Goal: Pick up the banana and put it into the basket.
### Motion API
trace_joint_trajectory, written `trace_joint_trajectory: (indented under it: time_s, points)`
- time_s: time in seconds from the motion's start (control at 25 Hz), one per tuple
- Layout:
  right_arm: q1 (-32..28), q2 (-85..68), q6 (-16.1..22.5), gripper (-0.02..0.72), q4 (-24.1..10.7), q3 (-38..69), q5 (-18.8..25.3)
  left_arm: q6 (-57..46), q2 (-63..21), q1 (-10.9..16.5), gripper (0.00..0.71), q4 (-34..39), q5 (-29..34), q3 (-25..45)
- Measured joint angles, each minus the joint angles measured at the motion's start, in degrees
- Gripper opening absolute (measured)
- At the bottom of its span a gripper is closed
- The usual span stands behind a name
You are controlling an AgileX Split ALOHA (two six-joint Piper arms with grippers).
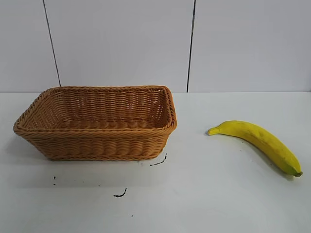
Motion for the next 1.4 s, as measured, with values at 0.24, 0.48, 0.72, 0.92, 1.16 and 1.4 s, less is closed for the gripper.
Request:
trace_joint_trajectory:
  time_s: [0.24,0.48,0.72,0.92,1.16,1.4]
  points:
    - [0.0,0.0,0.0,0.680,0.0,0.0,0.0,0.0,0.0,0.0,0.690,0.0,0.0,0.0]
    - [0.0,0.0,0.0,0.680,-0.4,0.0,-0.1,0.0,0.0,0.0,0.690,0.0,0.0,0.0]
    - [0.0,3.5,0.0,0.680,-1.1,-2.2,0.3,0.0,0.0,0.0,0.690,0.0,0.0,0.0]
    - [0.0,17.8,0.0,0.680,-1.1,-9.0,0.2,0.0,0.0,0.0,0.690,0.0,0.0,0.0]
    - [0.0,38.6,-0.9,0.680,-1.1,-18.6,0.4,0.0,0.0,0.0,0.690,0.0,0.0,0.0]
    - [0.0,59.1,-6.5,0.680,-0.6,-30.1,3.0,0.0,0.0,0.0,0.690,0.0,0.0,0.0]
